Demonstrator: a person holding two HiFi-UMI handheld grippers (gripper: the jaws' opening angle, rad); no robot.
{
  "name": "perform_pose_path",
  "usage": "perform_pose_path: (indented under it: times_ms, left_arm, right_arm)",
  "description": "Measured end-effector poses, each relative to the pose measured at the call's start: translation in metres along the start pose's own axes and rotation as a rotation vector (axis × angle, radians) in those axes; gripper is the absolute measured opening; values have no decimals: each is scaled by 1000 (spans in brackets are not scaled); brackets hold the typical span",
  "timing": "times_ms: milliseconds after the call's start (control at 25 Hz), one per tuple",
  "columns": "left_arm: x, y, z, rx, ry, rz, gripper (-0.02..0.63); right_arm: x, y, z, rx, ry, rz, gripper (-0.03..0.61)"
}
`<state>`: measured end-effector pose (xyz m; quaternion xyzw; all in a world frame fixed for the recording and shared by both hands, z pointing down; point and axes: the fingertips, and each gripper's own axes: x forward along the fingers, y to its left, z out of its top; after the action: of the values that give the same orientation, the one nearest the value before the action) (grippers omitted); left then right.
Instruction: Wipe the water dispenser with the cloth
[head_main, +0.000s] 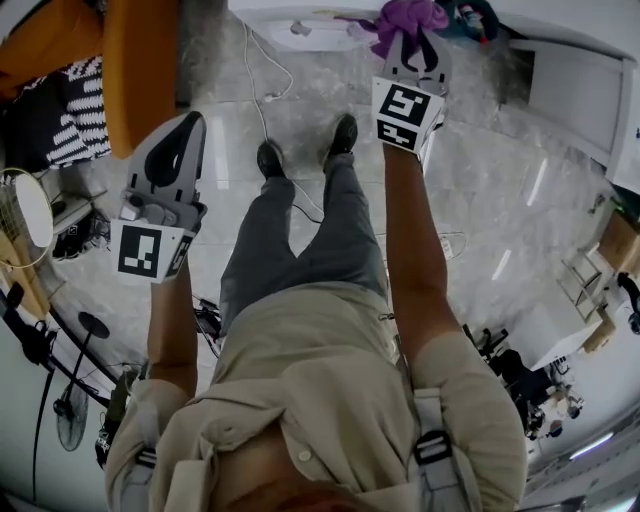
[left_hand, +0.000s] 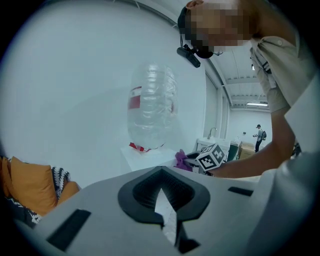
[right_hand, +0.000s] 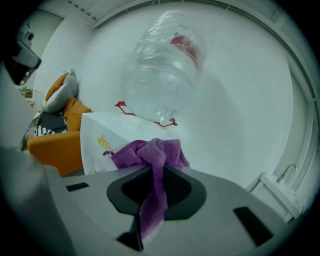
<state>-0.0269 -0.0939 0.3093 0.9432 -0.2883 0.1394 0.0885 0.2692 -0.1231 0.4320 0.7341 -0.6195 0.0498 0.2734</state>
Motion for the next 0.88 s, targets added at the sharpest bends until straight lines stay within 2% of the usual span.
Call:
perform_pose_path:
  times_ms: [160,320,480,600,720,880]
  left_arm:
    - [1,-3,-3,13,6,-10,15]
    - [-7,4,-8,10,17,6,15]
    - [-19,15,-14,4,20,30,15]
    - [-27,23,-19,-2,21,48,15]
    - [-34,27,-23,-8,22,58,15]
    - [-40,31,-24,-5,27,57,15]
  right_arm:
    - [0,25,5,31,-14,45,64]
    - [5,90,29,27,-63,169,64]
    - [14,174,50,-12,-84,324,64]
    - [23,212,57,-9,-76,384,64]
    - [24,213,54,-14,-68,376,63]
    - [21,176,38,-15,-38,308,63]
